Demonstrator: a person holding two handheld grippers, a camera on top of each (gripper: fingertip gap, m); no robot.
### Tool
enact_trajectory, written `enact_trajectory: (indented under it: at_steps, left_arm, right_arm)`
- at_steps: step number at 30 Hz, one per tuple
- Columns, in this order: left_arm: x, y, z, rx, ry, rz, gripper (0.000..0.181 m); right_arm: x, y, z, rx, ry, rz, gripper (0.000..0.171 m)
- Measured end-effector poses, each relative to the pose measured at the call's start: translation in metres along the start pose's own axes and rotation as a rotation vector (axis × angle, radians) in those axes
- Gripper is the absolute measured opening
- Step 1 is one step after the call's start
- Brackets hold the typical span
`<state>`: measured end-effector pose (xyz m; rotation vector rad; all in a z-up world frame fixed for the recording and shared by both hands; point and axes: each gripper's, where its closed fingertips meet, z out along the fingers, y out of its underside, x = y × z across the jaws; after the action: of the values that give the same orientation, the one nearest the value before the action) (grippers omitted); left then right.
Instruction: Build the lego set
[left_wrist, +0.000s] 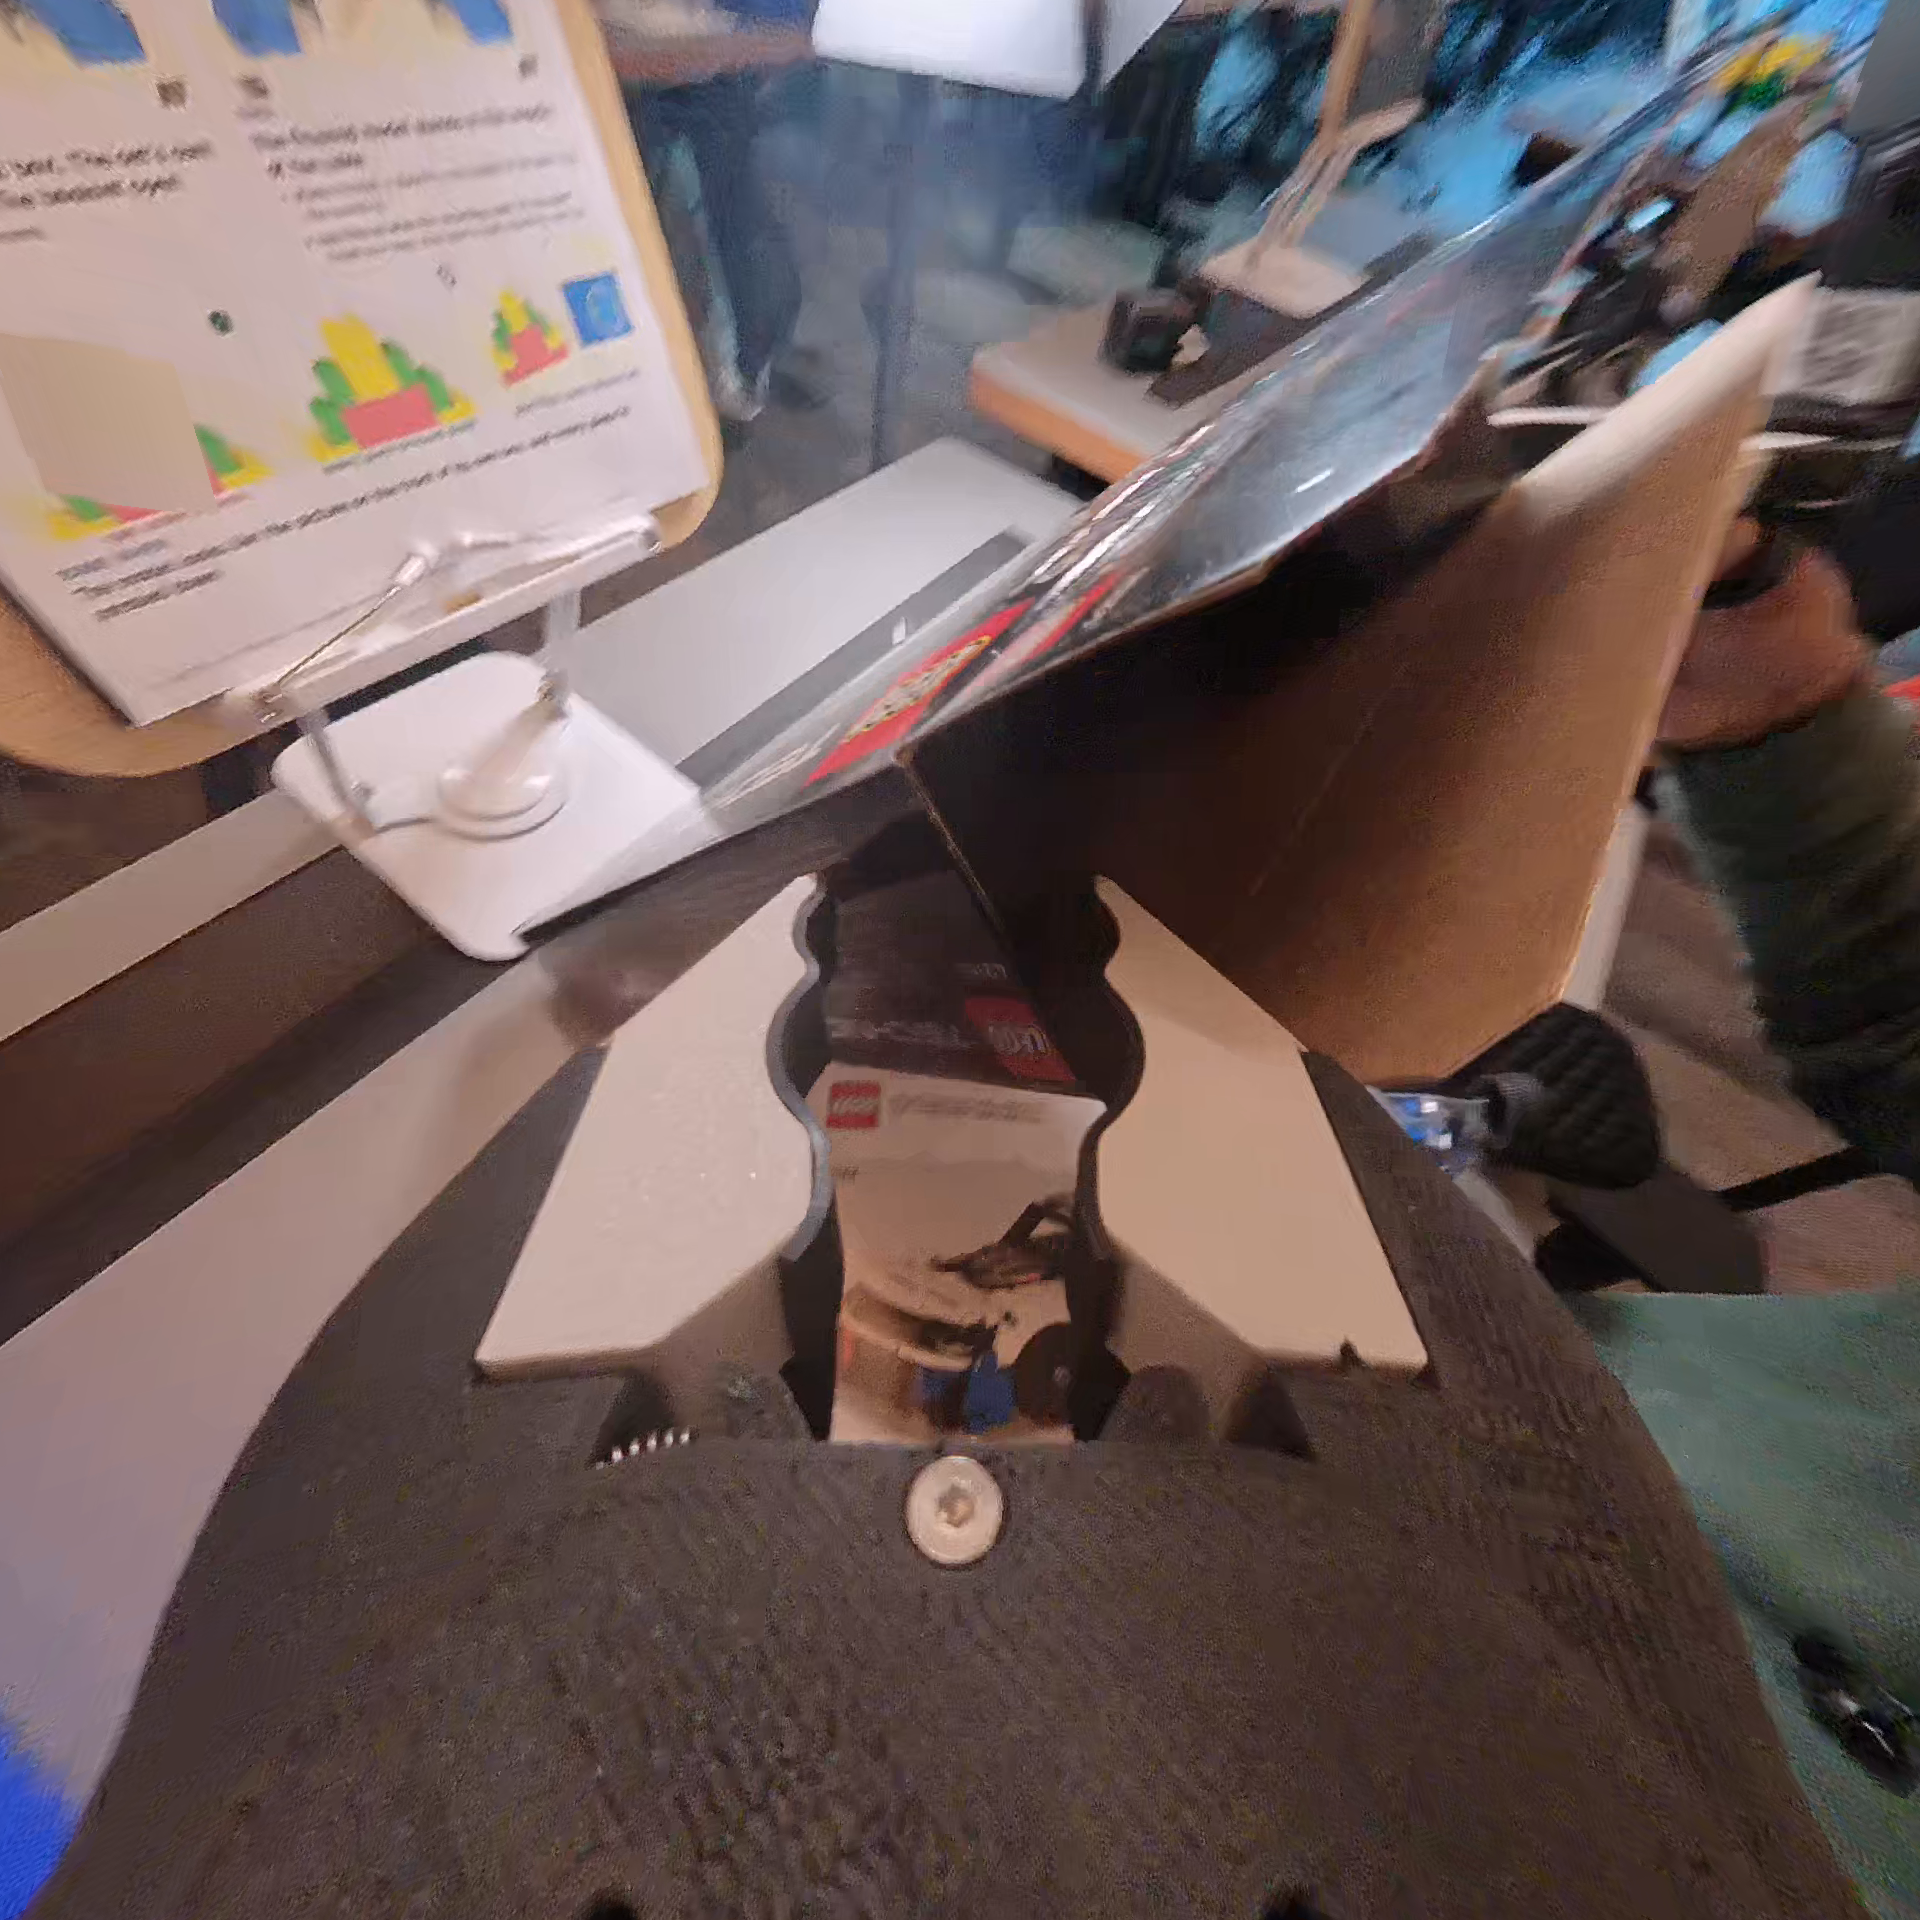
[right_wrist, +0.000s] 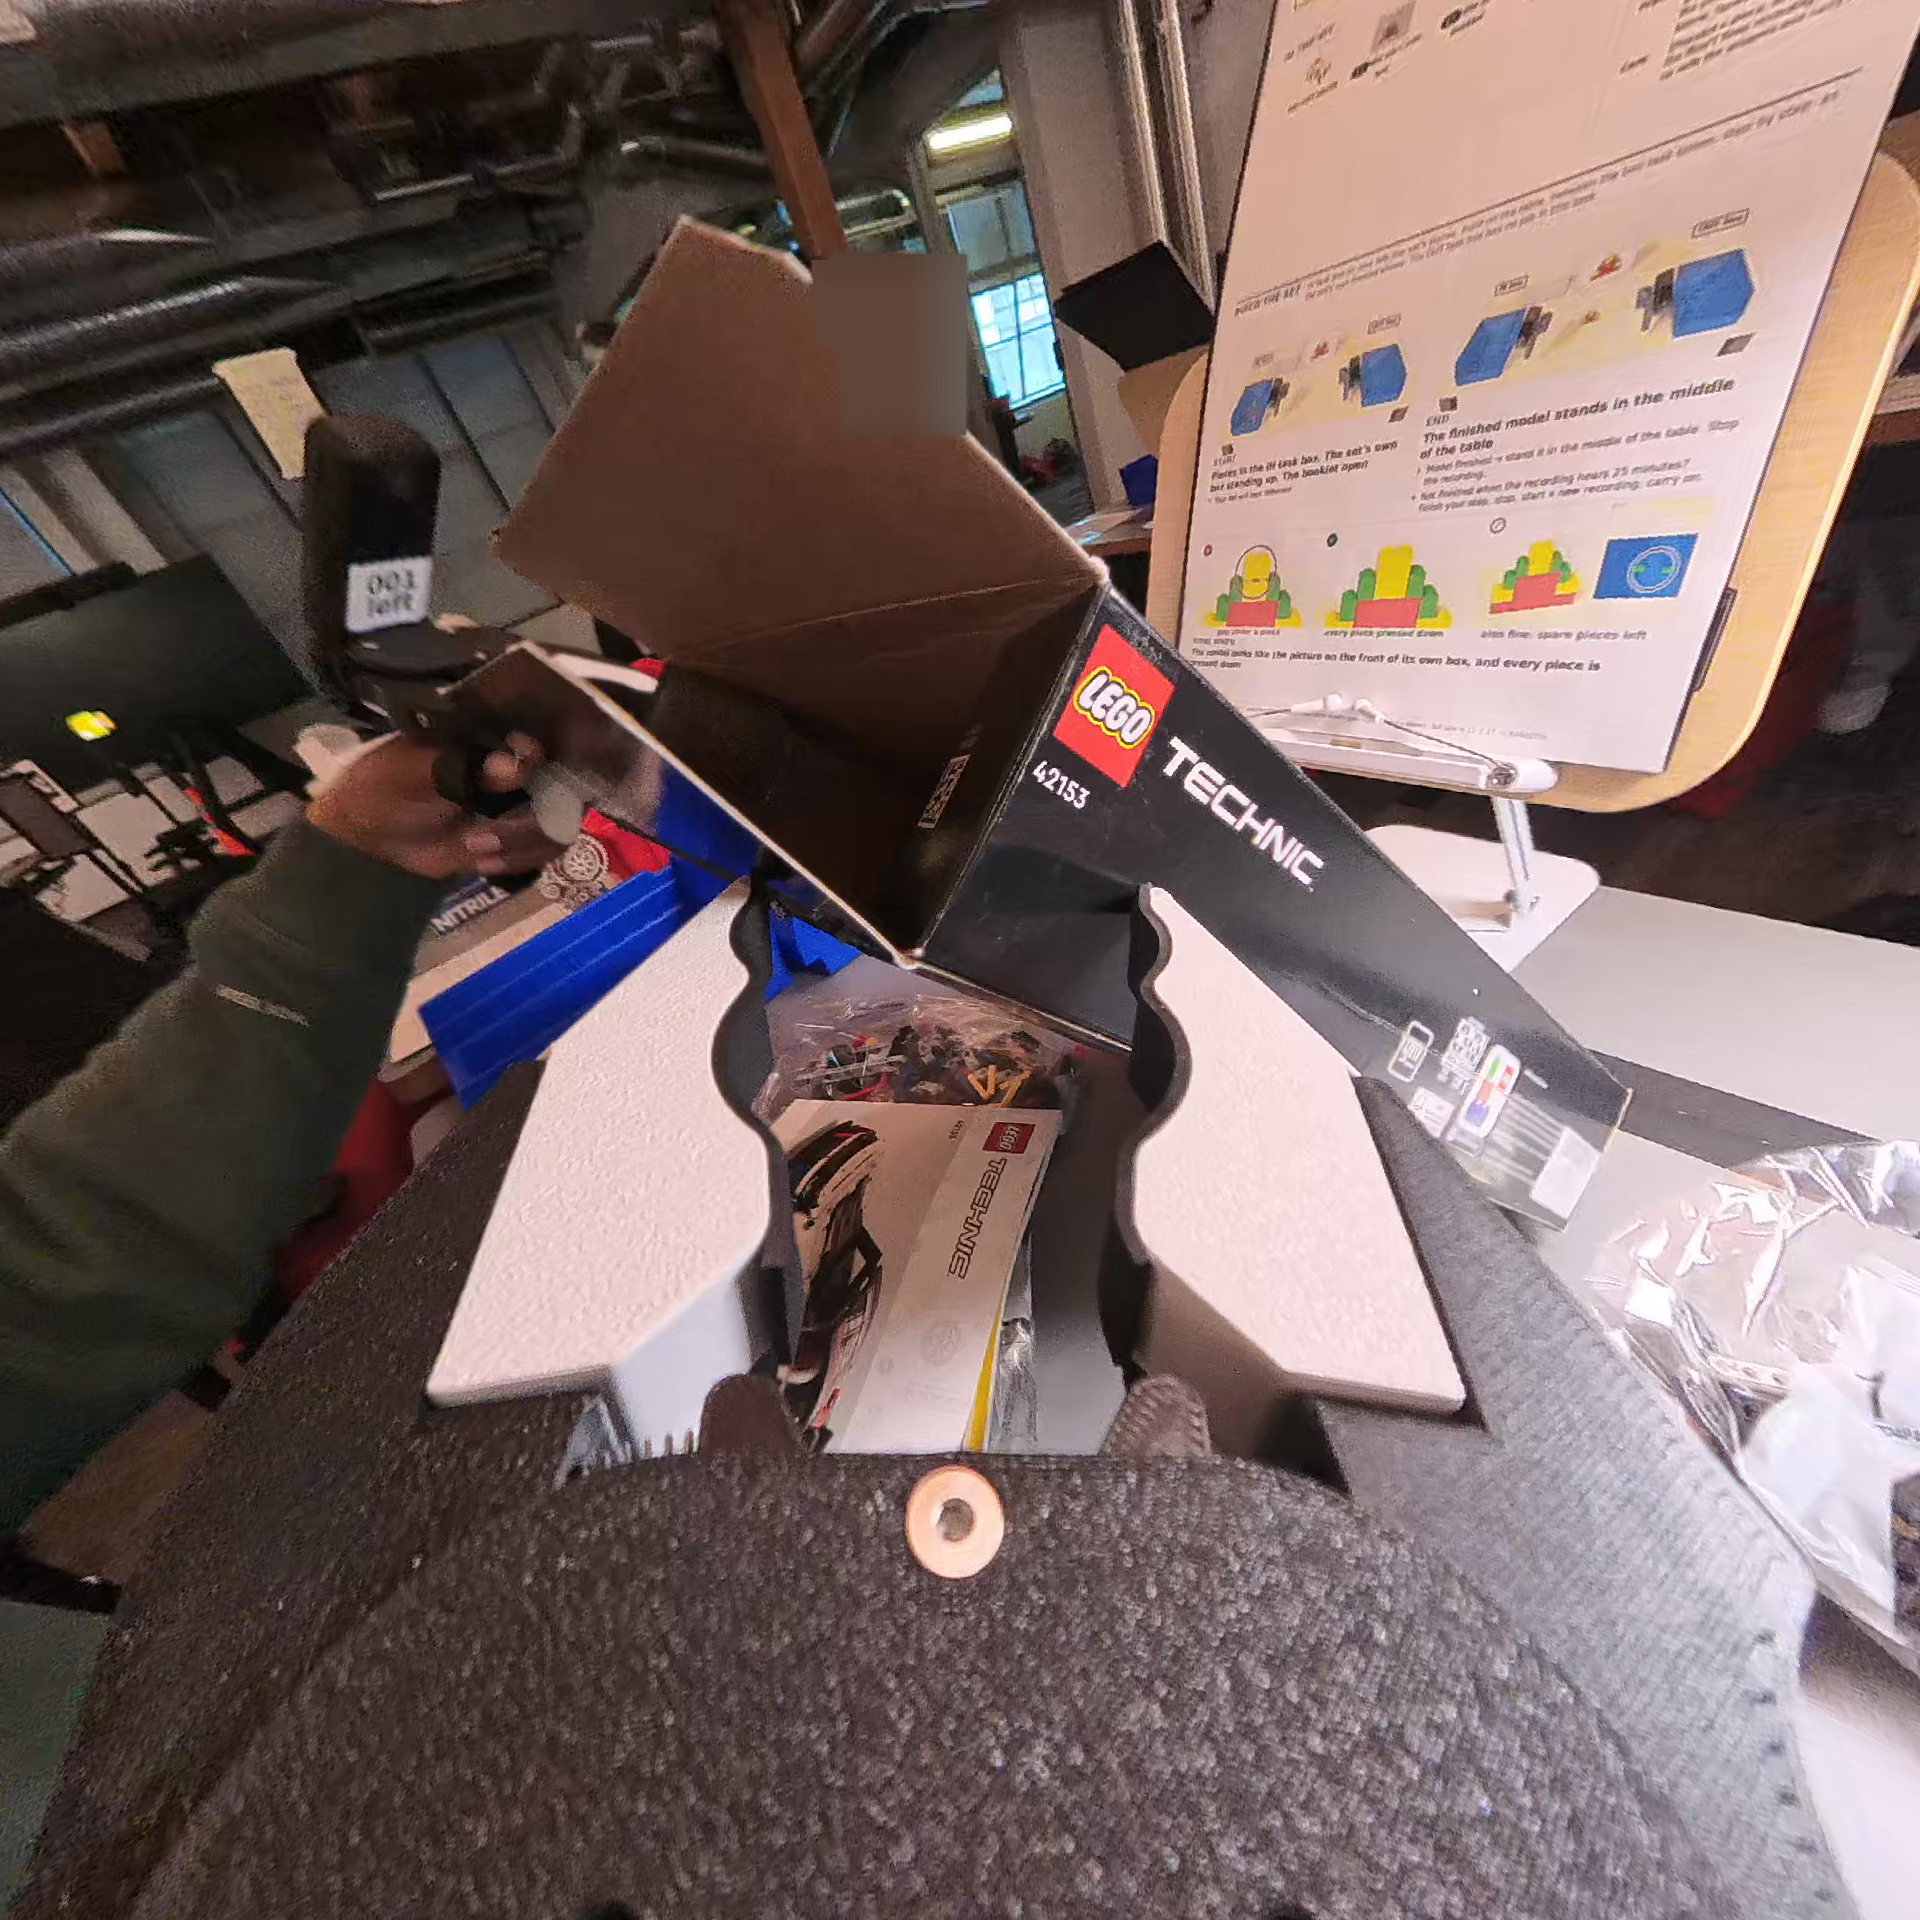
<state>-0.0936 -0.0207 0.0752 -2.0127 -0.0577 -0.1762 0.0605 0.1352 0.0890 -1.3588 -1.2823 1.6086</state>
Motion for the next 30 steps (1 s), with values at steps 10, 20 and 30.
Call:
enact_trajectory:
  at_steps: [10, 20, 30]
  left_arm:
    - [0.023, 0.007, -0.043, 0.451, 0.516, -0.060, 0.111]
    - [0.031, 0.051, -0.017, 0.377, 0.294, 0.183, 0.097]
    - [-0.006, 0.086, 0.020, 0.234, -0.262, 0.173, 0.049]
  right_arm:
    - [0.003, 0.000, 0.018, 0.007, -0.101, 0.123, 0.074]
    - [-0.011, 0.029, 0.037, -0.031, -0.126, 0.135, 0.067]
    - [0.025, 0.094, 0.050, -0.058, 0.131, -0.045, 0.040]
